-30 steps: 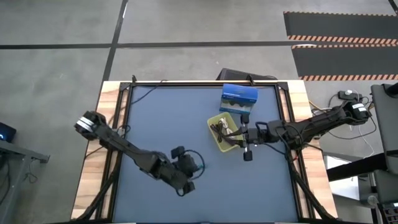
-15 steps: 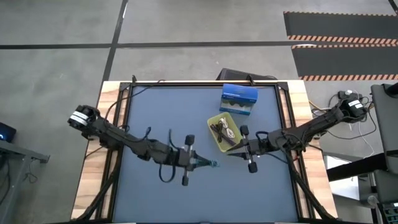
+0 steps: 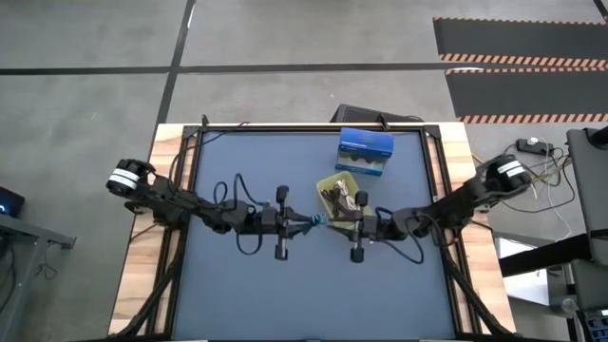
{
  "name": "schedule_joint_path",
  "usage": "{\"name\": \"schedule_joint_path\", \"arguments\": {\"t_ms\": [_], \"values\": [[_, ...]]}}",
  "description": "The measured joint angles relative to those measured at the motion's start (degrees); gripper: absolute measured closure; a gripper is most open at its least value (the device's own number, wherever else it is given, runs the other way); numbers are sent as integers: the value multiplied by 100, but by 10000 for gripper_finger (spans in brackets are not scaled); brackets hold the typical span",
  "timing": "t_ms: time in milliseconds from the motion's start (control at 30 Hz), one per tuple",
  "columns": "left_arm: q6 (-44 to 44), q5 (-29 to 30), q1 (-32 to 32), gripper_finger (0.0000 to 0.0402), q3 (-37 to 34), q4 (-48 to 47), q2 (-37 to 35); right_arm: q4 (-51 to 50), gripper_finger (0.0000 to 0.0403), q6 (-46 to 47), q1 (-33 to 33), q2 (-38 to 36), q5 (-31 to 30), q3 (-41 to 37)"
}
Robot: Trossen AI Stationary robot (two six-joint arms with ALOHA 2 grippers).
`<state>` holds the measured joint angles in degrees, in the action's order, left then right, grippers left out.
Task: Pick and place USB-C Cables
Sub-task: Put the light blue charger cable into the yellow bin
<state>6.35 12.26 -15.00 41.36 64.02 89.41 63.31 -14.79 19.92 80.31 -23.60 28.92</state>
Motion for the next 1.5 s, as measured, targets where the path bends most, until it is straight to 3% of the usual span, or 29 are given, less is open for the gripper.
{"name": "schedule_joint_path", "arguments": {"t_ms": [367, 700, 933, 1100, 1433, 1500], "values": [[7, -6, 167, 389, -12, 3, -2, -201, 338, 51, -18, 272, 5, 592], [50, -45, 338, 389, 31, 2, 9, -311, 224, 306, -169, 457, -51, 965], [44, -178, 414, 389, 28, 1, 13, -335, 198, 378, -423, 755, -60, 1393], [26, -182, 414, 389, 28, 48, 7, -468, 236, 237, -431, 702, -40, 1507], [-110, -189, 410, 389, 15, -53, 13, -923, 376, 377, -433, 597, -47, 1515], [-133, -190, 412, 388, 15, -49, 13, -926, 380, 377, -433, 597, -48, 1516]]}}
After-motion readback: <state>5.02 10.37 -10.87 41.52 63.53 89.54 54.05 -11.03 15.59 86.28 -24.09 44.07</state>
